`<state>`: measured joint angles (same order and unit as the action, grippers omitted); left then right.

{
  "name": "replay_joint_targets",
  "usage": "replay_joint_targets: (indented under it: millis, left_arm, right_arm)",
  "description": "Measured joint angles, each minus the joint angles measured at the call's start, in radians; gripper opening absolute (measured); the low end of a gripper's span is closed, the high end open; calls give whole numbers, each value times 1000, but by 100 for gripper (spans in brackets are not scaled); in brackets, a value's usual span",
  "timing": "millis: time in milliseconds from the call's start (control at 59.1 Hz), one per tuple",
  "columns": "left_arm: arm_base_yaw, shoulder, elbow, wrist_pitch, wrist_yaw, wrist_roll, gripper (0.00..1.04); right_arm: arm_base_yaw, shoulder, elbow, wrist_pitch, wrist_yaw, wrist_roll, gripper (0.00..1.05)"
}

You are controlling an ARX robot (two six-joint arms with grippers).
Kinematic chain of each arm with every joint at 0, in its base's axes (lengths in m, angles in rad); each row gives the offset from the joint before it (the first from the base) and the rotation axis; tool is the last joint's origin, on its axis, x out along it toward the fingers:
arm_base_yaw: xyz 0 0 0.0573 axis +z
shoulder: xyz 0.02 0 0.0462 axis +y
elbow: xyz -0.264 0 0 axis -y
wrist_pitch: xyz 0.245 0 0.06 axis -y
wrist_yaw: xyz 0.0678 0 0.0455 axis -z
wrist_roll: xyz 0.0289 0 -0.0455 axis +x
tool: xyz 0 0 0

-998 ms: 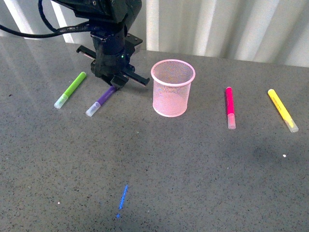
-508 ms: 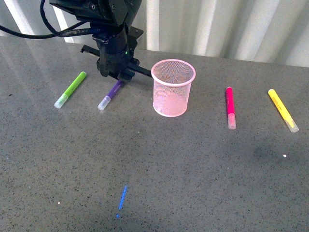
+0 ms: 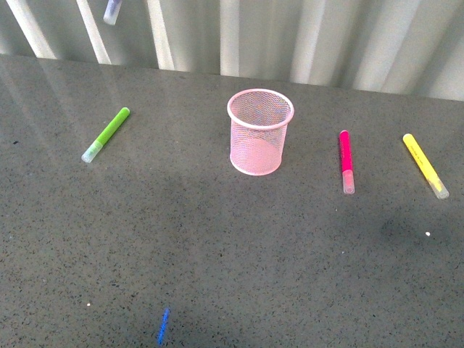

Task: Insert purple and pink pens into pink cup

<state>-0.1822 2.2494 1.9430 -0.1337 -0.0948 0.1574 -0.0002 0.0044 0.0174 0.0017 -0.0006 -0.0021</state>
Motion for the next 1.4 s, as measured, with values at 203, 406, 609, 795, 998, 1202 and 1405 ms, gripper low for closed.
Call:
replay_joint_targets:
  millis: [203,406,609,795,998,1202,1405]
  left_arm:
    - [-22,-276,-375,352,144,-218,11]
    - [-85,-434,-650,562,177,-441,11]
    - [-200,-423,-867,735,154,-537,11]
    - [-290,-346,-907,874,91,-564,11]
    - [-299,-253,-859,976,40,-589,11]
    - [-291,-168,-790,1027,26,-586,11]
    - [-282,-113,-744,1040,26,-566,11]
  right_arm:
    - [0,0,0,0,0,0,98]
    - [0,0,0,0,0,0,98]
    - [0,0,0,0,0,0,98]
    - [0,0,0,0,0,0,98]
    - [0,0,0,0,0,0,98]
    - [0,0,0,0,0,0,98]
    - [0,0,0,0,0,0,98]
